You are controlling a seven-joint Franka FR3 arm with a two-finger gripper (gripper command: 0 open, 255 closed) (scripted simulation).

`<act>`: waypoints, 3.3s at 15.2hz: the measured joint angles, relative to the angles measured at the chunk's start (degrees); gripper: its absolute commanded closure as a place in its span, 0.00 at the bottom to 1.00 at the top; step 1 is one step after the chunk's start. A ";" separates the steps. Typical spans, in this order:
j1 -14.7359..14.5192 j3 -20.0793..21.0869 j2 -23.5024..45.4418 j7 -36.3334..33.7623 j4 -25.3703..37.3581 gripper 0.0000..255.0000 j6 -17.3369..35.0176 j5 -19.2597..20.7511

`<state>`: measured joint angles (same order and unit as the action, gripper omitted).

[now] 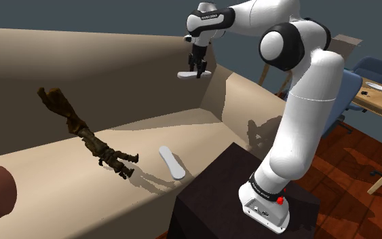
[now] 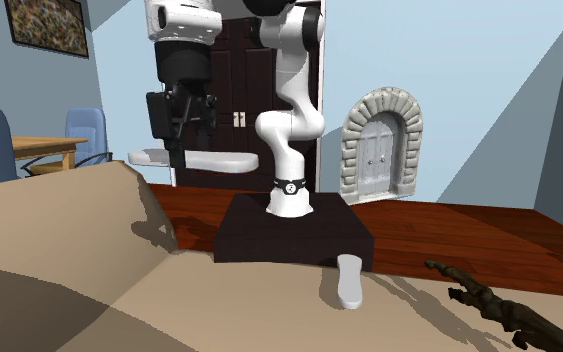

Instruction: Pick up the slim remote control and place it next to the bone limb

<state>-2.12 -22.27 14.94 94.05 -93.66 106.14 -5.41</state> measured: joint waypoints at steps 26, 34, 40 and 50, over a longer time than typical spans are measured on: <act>-16.73 10.13 0.49 -27.30 4.50 1.00 -3.33 1.90; -17.32 10.58 2.04 -28.12 1.49 1.00 1.23 1.60; -17.38 10.69 2.73 -27.97 -2.21 1.00 5.59 1.37; -17.26 10.94 5.25 -27.48 -6.50 1.00 12.36 0.69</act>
<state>-19.38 -11.33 20.19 66.57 -100.16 118.50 -4.71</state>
